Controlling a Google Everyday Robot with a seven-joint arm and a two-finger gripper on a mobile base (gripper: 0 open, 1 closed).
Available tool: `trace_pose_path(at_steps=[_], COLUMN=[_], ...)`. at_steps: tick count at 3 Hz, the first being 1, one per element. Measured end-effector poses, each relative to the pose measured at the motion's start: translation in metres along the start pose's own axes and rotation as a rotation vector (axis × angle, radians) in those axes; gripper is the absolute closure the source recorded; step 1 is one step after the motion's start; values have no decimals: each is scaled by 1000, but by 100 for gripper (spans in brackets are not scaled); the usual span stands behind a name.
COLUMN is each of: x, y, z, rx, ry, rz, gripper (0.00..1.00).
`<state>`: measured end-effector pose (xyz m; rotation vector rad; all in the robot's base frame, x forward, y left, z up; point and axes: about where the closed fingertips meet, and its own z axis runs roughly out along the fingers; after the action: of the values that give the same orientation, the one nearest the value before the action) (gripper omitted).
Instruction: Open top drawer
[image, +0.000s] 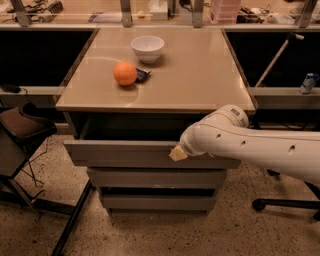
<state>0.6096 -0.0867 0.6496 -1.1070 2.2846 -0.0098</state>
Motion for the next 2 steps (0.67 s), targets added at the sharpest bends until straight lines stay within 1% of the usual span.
trace_pose_path(at_steps=[1, 2], x=[1, 0], y=[0, 0], z=[0, -2], rx=[0, 0], ry=[0, 0], rz=[0, 0], gripper=[100, 100])
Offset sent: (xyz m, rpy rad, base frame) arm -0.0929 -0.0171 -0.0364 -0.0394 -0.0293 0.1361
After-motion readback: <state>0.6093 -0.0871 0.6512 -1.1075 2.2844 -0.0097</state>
